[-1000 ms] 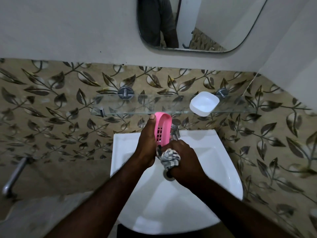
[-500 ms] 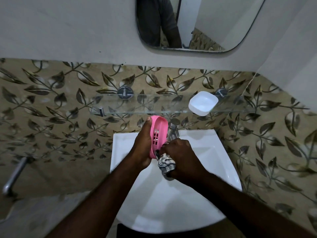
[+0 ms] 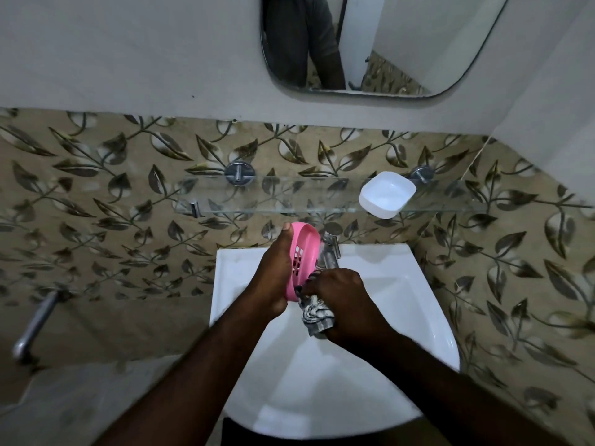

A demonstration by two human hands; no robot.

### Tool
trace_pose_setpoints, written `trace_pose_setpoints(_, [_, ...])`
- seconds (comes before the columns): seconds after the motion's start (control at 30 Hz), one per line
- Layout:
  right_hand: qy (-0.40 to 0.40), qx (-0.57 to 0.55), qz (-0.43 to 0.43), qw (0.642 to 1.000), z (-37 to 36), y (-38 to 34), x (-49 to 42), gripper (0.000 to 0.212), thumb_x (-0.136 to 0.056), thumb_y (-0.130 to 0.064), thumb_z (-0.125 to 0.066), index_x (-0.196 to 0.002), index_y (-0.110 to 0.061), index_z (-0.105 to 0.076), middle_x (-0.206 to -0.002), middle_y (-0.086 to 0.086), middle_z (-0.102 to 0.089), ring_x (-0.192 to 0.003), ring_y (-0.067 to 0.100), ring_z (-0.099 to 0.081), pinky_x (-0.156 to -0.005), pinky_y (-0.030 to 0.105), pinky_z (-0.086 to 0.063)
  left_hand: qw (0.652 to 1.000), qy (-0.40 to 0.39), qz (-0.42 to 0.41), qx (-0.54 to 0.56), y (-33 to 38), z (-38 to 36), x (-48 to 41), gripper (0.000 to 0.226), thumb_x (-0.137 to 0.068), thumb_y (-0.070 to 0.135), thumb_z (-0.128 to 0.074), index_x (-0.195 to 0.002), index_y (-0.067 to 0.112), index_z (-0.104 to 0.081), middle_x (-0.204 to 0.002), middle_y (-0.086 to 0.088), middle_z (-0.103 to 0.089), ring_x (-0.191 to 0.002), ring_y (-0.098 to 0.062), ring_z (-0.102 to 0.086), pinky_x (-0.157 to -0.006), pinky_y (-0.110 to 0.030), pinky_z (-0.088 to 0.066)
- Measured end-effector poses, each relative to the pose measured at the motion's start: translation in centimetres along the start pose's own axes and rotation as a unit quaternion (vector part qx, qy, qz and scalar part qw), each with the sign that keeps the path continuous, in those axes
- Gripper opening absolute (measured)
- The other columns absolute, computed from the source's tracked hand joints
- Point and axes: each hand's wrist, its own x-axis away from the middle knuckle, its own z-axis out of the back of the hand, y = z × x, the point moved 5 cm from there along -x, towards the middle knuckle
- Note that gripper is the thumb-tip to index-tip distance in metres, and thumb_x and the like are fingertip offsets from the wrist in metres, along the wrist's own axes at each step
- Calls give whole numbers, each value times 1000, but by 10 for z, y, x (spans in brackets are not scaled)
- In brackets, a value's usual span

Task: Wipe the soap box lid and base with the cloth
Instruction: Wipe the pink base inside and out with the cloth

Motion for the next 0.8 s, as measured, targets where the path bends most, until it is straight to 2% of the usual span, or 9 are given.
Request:
trace_pose_setpoints(0.07, [7,-10,2,1000,-4,1,0,34,-55,-20,-73,-87,-24,-63,-80,-8,-65,-81,15,-56,-73,28,-38,999,-18,27,30,-1,-1,-1,71,-87,66,-41,-131,12,-53,-114,-15,-66,-94,-27,-65,-80,-37,-54])
trace_pose_setpoints(0.17, [9,-23,12,1000,-7,-4,3,28,-54,-15,-72,-80,-23,-65,-72,-7,-66,-73,17,-60,-68,28,-40,994,-45,81,61,-9,3,-2,71,-89,64,-41,-131,8,-52,-111,-17,-67,-99,-30,-64,-82,-40,-52])
trace_pose_setpoints(0.27, [95,-98,-10,991,3,-7,3,17,-62,-19,-73,-77,-21,-66,-72,-5,-66,-71,17,-59,-66,26,-41,988,-90,111,63,-13,9,-2,67,-88,64,-47,-116,7,-69,-102,-18,-74,-91,-31,-71,-81,-41,-55])
trace_pose_setpoints(0.33, [160,-192,-93,964,10,-4,1,17,-66,-22,-71,-80,-29,-63,-74,-8,-67,-72,9,-59,-67,21,-44,985,-136,82,66,-14,3,2,63,-87,65,-50,-109,12,-75,-109,-17,-73,-98,-30,-71,-86,-43,-55])
trace_pose_setpoints(0.4, [170,-304,-175,921,7,-4,-2,23,-68,-21,-74,-81,-36,-62,-75,-10,-69,-70,5,-64,-65,21,-51,987,-134,18,87,-18,-2,5,60,-77,61,-62,-110,13,-74,-105,-15,-74,-97,-27,-72,-79,-37,-57])
trace_pose_setpoints(0.5, [169,-393,-206,880,0,-13,-6,26,-67,-22,-77,-85,-38,-66,-77,-10,-72,-68,4,-67,-62,23,-53,981,-90,-67,156,-18,-1,9,76,-59,48,-78,-122,8,-63,-99,-16,-73,-88,-27,-72,-72,-33,-59])
trace_pose_setpoints(0.57, [186,-434,-207,857,-1,-19,-9,23,-67,-23,-78,-85,-33,-69,-78,-8,-73,-69,6,-68,-63,20,-53,975,-90,-99,180,-13,-1,13,69,-67,35,-72,-131,14,-56,-102,-16,-73,-87,-27,-72,-71,-33,-59])
trace_pose_setpoints(0.67, [186,-394,-193,879,-8,-24,-8,24,-70,-20,-74,-88,-36,-68,-81,-9,-73,-76,8,-69,-69,22,-54,969,-84,-110,206,-7,1,16,65,-69,29,-62,-133,17,-55,-98,-15,-73,-80,-26,-71,-69,-32,-58])
trace_pose_setpoints(0.8, [141,-225,-61,962,1,-28,-5,23,-71,-26,-64,-93,-32,-63,-91,-12,-66,-89,13,-61,-85,25,-46,960,-50,-102,255,-3,8,18,81,-59,29,-69,-135,9,-52,-90,-16,-70,-75,-28,-66,-73,-35,-55])
